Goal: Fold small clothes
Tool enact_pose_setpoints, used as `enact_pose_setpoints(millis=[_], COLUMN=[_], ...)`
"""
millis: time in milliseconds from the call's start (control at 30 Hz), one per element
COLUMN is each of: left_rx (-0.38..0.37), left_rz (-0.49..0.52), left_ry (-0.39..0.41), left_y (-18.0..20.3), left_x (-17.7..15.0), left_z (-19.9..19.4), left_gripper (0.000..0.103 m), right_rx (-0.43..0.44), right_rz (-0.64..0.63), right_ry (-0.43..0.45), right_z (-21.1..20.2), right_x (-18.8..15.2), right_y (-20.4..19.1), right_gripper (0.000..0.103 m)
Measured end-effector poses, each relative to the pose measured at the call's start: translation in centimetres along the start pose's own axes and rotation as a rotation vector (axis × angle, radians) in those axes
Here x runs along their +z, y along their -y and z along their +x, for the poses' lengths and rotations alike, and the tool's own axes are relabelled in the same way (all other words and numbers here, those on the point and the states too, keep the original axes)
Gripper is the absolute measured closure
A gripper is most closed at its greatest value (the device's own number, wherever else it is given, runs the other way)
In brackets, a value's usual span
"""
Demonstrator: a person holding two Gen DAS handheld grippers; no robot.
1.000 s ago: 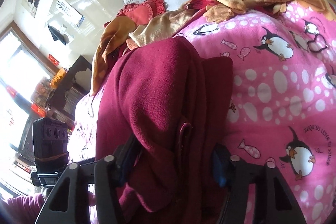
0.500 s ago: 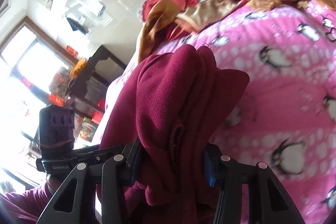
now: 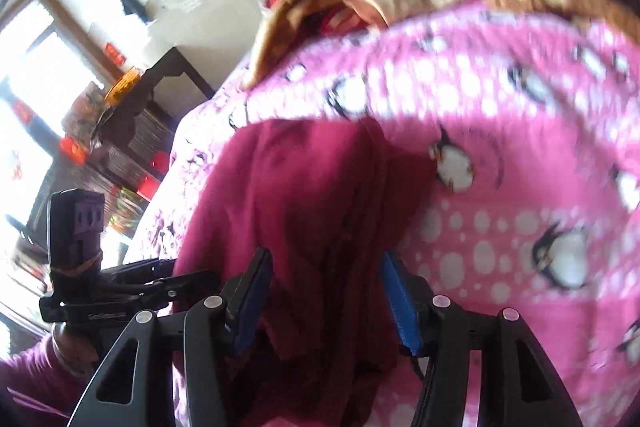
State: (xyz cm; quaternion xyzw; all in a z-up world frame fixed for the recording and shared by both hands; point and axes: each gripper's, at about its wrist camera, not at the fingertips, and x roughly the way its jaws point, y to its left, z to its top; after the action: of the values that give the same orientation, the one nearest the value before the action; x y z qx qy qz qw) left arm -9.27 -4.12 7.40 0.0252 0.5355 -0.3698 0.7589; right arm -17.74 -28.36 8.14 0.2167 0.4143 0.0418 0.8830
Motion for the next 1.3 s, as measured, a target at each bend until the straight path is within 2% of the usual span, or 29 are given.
enact_pose_setpoints(millis=[100, 167, 267, 333, 400, 533, 733, 933, 1033, 1133, 1300], left_rx=[0.087, 0.139, 0.183, 0.200, 0.215, 0.232, 0.231, 0.251, 0.260, 0.276, 0.314], left_rz=[0.047, 0.082, 0.104, 0.104, 0.106, 0.116, 0.102, 0.096, 0.097, 0.101, 0.089], left_ry=[0.056, 0.097, 0.122, 0.134, 0.135, 0.147, 0.190, 0.226, 0.231, 0.253, 0.292], left_y=[0.2, 0.8, 0.9, 0.8, 1.0, 1.1, 1.7, 2.2, 2.6, 2.9, 2.9], left_x=[-0.6, -0.5, -0.5, -0.5, -0.3, -0.6, -0.7, -1.3, -1.5, -1.6, -1.5], left_z=[-1.1, -1.6, -2.1, -2.2, -2.0, -2.4, -2.9, -3.0, -3.2, -3.8, -4.9], left_gripper=[0.043, 0.043, 0.043, 0.043, 0.043, 0.043, 0.043, 0.043, 0.043, 0.043, 0.043], right_rx=[0.018, 0.017, -0.050, -0.135, -0.165, -0.151, -0.119, -0.223, -0.264, -0.258, -0.229], right_rz=[-0.079, -0.134, -0.217, -0.249, -0.253, -0.254, -0.288, -0.312, -0.351, -0.330, -0.272], right_ry=[0.044, 0.031, -0.030, -0.089, -0.115, -0.089, -0.077, -0.124, -0.098, -0.058, 0.090], right_z=[-1.2, -0.5, 2.6, 4.7, 6.1, 4.9, 1.5, 2.7, 2.9, 1.7, -2.3], right_x=[1.2, 1.5, 1.3, 0.2, -0.5, -0.7, -1.8, -5.4, -6.4, -5.9, -5.1], right_y=[-2.4, -3.9, -5.4, -4.9, -3.9, -3.7, -6.6, -6.0, -6.5, -6.9, -7.3], right_gripper=[0.049, 0.056, 0.064, 0.065, 0.066, 0.066, 0.066, 0.066, 0.066, 0.066, 0.065])
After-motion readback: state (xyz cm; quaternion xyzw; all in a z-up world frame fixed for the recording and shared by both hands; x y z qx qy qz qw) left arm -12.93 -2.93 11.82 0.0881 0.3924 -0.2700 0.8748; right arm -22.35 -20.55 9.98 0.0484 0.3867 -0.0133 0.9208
